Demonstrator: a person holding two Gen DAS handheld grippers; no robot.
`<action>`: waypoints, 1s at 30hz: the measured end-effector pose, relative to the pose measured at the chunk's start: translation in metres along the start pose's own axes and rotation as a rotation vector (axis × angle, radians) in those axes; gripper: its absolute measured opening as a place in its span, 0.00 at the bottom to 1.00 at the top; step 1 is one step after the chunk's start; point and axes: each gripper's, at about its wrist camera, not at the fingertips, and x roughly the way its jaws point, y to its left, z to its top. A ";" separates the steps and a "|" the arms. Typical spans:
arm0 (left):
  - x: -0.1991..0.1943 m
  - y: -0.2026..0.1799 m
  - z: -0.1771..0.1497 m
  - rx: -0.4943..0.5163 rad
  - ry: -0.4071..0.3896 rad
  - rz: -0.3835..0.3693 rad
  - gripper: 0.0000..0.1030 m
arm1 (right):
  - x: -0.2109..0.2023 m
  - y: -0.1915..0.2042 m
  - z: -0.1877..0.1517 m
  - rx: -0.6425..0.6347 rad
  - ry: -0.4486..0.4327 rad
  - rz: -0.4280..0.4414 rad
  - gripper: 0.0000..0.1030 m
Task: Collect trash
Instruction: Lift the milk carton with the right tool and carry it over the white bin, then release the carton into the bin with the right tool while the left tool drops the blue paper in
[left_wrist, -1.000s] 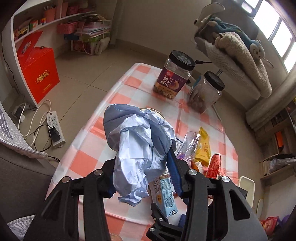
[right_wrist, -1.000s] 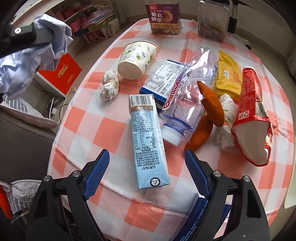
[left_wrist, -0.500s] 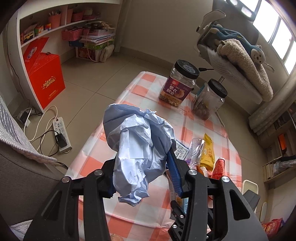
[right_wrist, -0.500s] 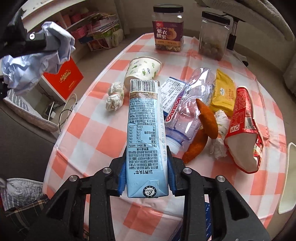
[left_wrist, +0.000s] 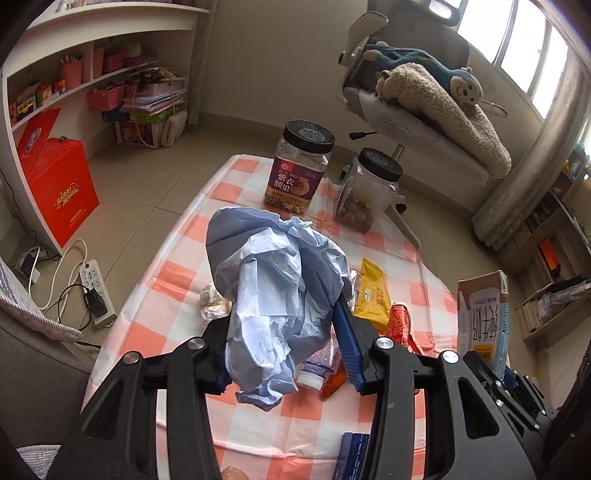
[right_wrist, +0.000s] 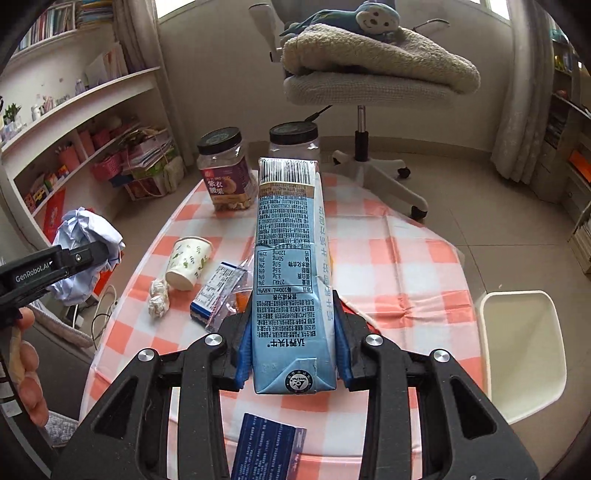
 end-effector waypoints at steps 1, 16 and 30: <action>0.001 -0.006 -0.001 0.009 0.000 -0.008 0.45 | -0.004 -0.010 0.001 0.015 -0.014 -0.020 0.33; 0.020 -0.100 -0.027 0.159 0.013 -0.140 0.45 | -0.054 -0.162 -0.003 0.253 -0.093 -0.334 0.33; 0.033 -0.250 -0.059 0.381 0.037 -0.315 0.45 | -0.113 -0.260 -0.016 0.503 -0.204 -0.562 0.88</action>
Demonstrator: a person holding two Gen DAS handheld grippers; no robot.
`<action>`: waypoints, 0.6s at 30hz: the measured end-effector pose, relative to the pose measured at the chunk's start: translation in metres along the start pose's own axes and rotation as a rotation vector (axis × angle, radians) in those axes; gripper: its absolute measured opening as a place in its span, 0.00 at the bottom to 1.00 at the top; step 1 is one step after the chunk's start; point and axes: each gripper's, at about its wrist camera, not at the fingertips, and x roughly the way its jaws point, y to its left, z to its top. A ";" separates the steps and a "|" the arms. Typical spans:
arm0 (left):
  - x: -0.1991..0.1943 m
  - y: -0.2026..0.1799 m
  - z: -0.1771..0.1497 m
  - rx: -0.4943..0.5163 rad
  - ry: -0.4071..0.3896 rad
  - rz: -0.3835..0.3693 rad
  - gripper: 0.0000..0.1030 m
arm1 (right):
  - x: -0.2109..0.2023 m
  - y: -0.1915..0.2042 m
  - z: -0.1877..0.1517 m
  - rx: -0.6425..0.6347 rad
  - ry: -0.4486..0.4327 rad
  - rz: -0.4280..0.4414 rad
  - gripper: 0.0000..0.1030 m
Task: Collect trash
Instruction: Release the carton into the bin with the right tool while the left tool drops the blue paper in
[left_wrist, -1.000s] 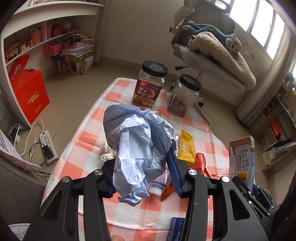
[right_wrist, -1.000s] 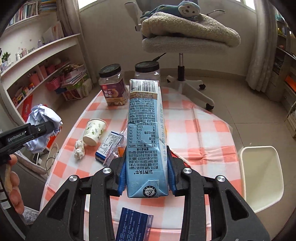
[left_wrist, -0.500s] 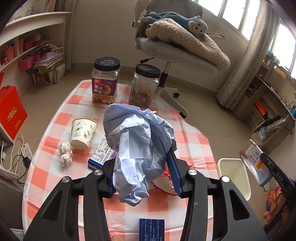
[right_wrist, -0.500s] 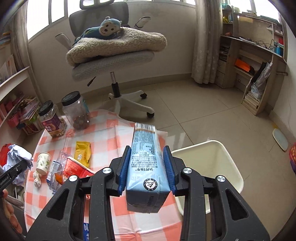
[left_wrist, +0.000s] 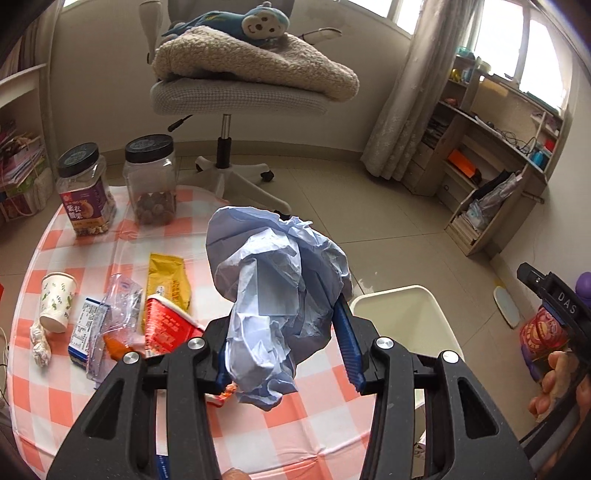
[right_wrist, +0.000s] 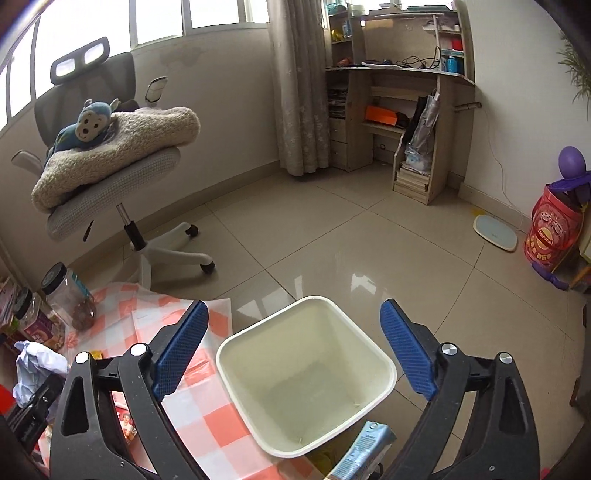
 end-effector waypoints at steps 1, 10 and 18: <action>0.004 -0.013 0.002 0.016 0.000 -0.016 0.45 | -0.001 -0.008 0.003 0.021 -0.006 -0.002 0.88; 0.053 -0.117 0.002 0.129 0.065 -0.131 0.45 | -0.017 -0.067 0.020 0.157 -0.078 -0.035 0.90; 0.073 -0.153 -0.002 0.148 0.111 -0.163 0.45 | -0.029 -0.101 0.025 0.232 -0.117 -0.027 0.92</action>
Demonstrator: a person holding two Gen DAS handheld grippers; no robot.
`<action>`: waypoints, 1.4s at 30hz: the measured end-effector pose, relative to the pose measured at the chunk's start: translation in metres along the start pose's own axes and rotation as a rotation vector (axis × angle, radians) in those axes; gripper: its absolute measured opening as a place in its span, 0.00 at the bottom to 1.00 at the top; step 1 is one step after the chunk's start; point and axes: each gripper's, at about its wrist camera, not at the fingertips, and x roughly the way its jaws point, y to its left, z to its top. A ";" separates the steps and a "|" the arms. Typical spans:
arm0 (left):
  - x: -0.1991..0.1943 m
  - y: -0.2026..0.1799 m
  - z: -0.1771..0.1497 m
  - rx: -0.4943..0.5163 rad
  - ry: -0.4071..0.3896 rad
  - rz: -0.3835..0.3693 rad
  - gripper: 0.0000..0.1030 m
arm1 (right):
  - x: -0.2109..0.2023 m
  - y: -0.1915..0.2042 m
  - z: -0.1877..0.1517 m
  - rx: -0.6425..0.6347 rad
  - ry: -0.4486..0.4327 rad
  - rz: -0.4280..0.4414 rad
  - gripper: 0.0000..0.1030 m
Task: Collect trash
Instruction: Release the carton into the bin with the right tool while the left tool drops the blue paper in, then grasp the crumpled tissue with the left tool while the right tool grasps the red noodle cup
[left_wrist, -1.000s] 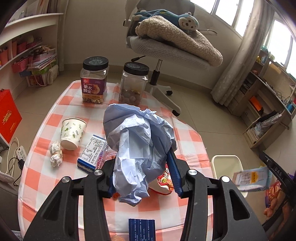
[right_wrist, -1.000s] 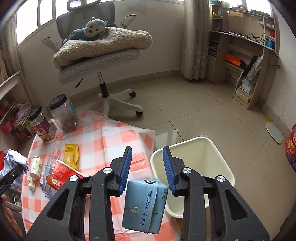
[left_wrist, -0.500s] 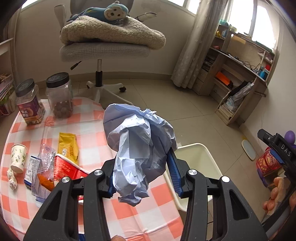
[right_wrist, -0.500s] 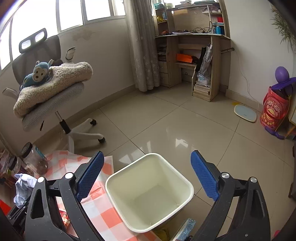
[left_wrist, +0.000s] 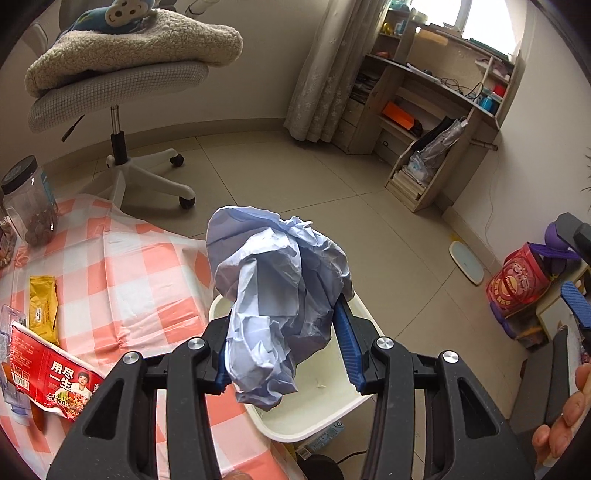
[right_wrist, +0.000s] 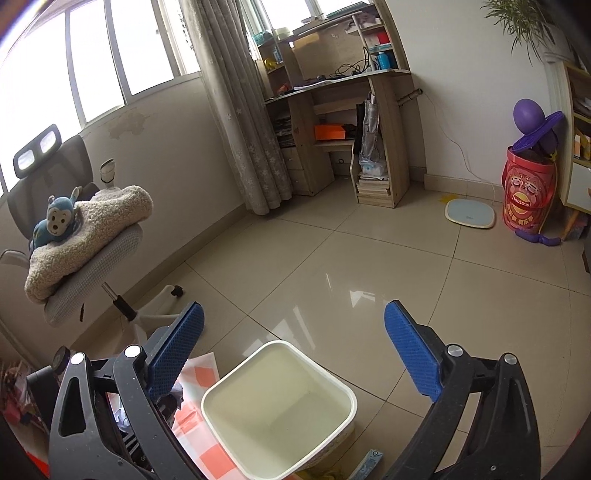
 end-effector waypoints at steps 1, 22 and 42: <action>0.001 -0.002 0.000 0.005 0.002 0.006 0.45 | 0.001 -0.002 0.001 -0.001 -0.003 -0.004 0.93; -0.036 0.055 -0.010 -0.004 -0.028 0.185 0.78 | 0.009 0.042 -0.019 -0.120 0.051 0.033 0.93; -0.126 0.262 -0.045 -0.298 -0.063 0.478 0.83 | 0.003 0.242 -0.155 -0.649 0.201 0.244 0.93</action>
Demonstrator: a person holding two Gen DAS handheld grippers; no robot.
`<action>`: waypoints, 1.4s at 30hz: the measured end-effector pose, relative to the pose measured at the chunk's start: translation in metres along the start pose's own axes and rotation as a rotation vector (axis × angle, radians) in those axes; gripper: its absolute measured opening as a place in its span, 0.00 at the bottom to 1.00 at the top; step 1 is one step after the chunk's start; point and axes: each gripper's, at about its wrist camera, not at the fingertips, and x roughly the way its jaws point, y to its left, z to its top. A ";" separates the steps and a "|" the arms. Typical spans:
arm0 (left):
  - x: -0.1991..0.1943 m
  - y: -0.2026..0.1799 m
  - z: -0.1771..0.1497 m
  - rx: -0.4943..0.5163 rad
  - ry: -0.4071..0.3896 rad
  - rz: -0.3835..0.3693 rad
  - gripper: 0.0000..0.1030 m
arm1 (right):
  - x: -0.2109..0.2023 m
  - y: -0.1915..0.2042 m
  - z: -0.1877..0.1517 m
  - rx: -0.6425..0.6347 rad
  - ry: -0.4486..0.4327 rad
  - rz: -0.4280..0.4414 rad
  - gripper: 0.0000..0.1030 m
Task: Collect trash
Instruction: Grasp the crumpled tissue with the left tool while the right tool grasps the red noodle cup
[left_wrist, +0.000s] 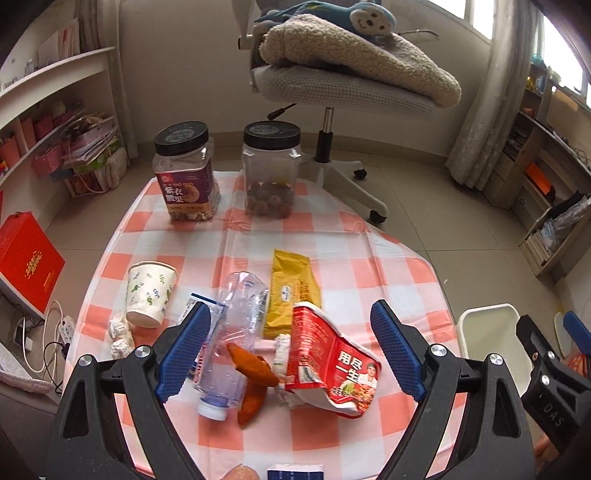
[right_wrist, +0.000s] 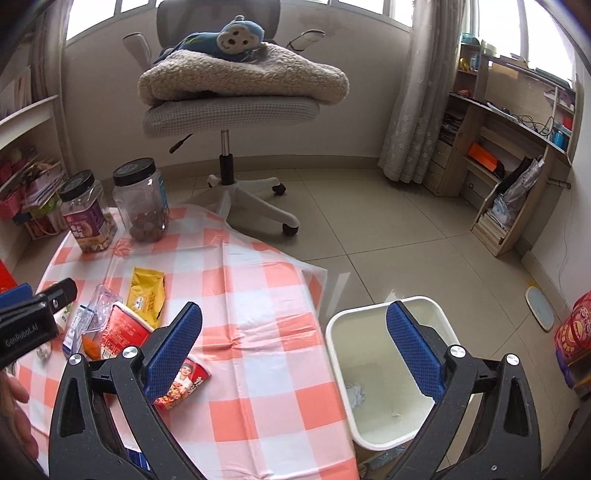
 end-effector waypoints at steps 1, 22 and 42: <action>0.002 0.013 0.003 -0.022 0.012 0.008 0.83 | 0.003 0.009 0.000 -0.017 0.012 0.015 0.93; 0.139 0.229 -0.051 -0.392 0.422 0.158 0.65 | 0.028 0.085 -0.013 -0.070 0.158 0.203 0.93; -0.007 0.159 -0.005 -0.217 0.121 0.067 0.32 | 0.059 0.161 -0.046 -0.261 0.231 0.225 0.93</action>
